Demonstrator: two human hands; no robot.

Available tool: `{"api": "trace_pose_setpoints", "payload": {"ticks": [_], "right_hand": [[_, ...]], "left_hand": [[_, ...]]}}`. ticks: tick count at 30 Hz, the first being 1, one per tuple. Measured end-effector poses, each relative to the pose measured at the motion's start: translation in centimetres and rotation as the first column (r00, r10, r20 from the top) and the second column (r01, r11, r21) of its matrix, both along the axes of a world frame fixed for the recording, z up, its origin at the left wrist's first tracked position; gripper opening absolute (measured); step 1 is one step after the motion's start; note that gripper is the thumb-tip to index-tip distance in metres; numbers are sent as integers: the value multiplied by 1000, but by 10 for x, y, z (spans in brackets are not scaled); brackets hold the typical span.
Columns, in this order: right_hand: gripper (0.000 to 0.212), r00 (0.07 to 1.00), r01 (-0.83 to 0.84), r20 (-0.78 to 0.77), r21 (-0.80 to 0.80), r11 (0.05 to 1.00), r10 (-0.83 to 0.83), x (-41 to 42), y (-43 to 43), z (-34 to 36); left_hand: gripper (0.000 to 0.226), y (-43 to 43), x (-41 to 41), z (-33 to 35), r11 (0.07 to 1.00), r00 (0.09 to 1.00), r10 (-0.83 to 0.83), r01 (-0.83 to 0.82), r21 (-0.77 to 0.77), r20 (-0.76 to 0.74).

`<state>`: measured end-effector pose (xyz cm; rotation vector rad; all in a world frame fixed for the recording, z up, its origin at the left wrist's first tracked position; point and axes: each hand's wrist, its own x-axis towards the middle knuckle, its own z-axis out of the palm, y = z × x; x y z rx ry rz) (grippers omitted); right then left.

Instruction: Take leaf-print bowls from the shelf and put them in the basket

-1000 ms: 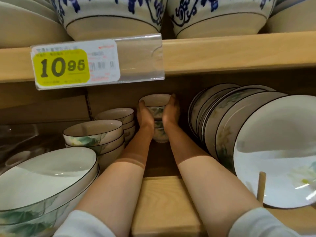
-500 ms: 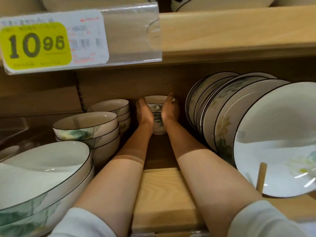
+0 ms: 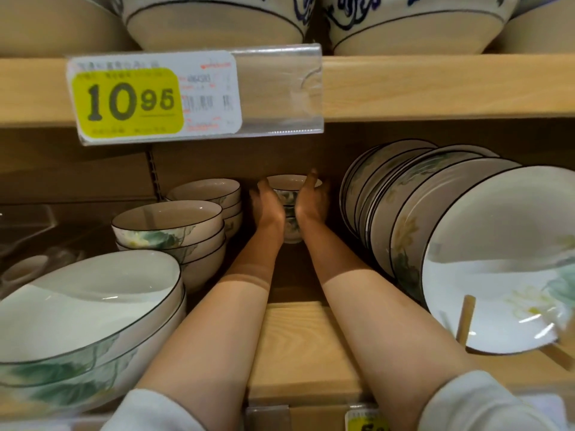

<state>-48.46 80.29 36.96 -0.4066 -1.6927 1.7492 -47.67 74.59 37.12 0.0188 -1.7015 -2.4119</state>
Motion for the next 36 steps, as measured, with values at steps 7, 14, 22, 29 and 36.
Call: {"api": "trace_pose_setpoints", "payload": {"ticks": [7,14,22,29,36], "right_hand": [[45,1000,22,3,-4,1000,-22,44,-8,21],[30,985,-170,-13,-147,974,170,136,-24,35],[29,971,-234,-117,-262,936,210,257,-30,-4],[25,896,-440,-135,-395,806,423,328,-33,-60],[25,816,-522,-25,-463,716,578,366,-46,-119]], "left_hand": [[48,-25,44,22,999,999,-43,42,27,31],[35,-47,117,38,986,988,-155,156,53,-23],[30,-93,217,-1,961,959,-266,272,46,-101],[42,-152,296,-46,962,956,-270,274,21,-114],[37,-200,380,-87,996,999,43,-45,74,26]]}}
